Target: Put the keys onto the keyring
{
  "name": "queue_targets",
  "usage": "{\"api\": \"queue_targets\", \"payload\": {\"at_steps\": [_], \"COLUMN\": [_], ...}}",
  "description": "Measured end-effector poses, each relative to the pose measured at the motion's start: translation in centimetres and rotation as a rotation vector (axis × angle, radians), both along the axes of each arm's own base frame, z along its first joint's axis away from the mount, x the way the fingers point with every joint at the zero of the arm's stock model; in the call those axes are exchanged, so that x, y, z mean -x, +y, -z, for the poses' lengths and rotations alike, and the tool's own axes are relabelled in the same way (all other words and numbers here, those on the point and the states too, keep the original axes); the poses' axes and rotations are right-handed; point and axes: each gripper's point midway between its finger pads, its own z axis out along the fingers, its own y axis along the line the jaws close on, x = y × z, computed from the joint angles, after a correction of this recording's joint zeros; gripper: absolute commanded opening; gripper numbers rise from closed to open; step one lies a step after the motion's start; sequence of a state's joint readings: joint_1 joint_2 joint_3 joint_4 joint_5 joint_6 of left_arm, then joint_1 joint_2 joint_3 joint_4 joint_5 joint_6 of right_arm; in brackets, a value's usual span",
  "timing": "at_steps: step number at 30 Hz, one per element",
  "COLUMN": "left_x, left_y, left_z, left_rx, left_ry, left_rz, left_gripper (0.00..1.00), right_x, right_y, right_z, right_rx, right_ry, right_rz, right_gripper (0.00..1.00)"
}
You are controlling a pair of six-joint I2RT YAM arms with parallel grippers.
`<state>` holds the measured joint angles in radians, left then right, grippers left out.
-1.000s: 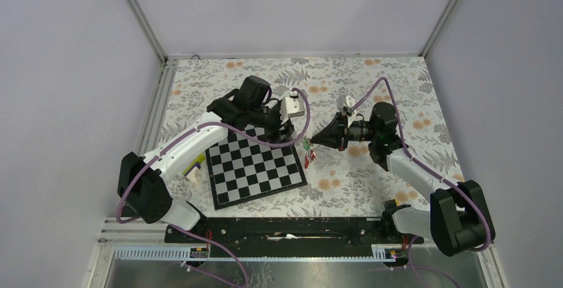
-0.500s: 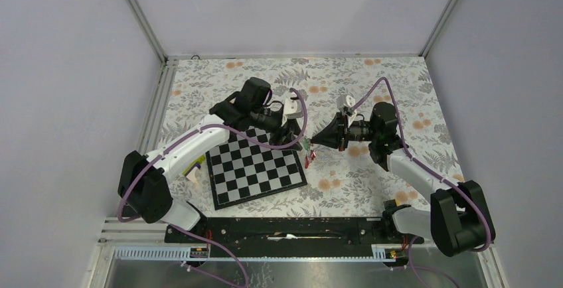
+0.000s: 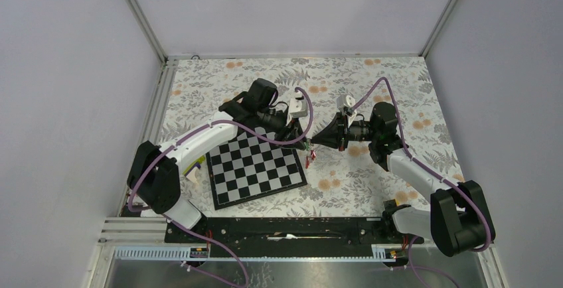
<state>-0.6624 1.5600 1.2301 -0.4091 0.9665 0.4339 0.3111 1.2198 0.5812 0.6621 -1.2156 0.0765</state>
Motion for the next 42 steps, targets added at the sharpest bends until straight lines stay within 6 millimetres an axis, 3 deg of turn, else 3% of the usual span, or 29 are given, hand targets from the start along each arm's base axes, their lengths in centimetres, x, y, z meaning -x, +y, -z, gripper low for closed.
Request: {"api": "queue_targets", "payload": {"at_steps": [8,20,24,27,31,35,42], "left_x": [-0.1,0.2,0.3,0.4,0.2,0.2,0.4], "left_y": [-0.6,-0.8,-0.9,-0.9,-0.9,-0.5,0.0], "left_z": [-0.6,-0.9,-0.9,-0.9,-0.5,0.3,0.2], "left_rx": [0.017,0.026,0.026,0.022,-0.001,-0.079,-0.233], "left_ry": [0.01,0.028,0.031,0.03,-0.006,-0.057,-0.189], "left_rz": [0.008,0.018,0.02,0.022,0.019,0.005,-0.005], "left_gripper": [0.34,0.14,0.03,0.0,0.0,0.0,0.0], "right_x": [0.0,0.0,0.0,0.0,0.0,-0.3,-0.6], "right_y": [0.0,0.0,0.0,0.0,-0.1,-0.2,-0.4], "right_z": [0.0,0.0,0.1,0.1,0.4,0.4,0.5], "right_rx": [0.0,0.0,0.001,0.003,0.011,0.013,0.017], "right_ry": [0.0,0.0,0.002,0.001,0.009,-0.005,-0.012], "right_rz": [0.0,0.0,0.0,0.002,0.005,0.015,0.032], "right_gripper": [0.0,0.0,0.0,0.07,0.26,0.38,0.45]}}
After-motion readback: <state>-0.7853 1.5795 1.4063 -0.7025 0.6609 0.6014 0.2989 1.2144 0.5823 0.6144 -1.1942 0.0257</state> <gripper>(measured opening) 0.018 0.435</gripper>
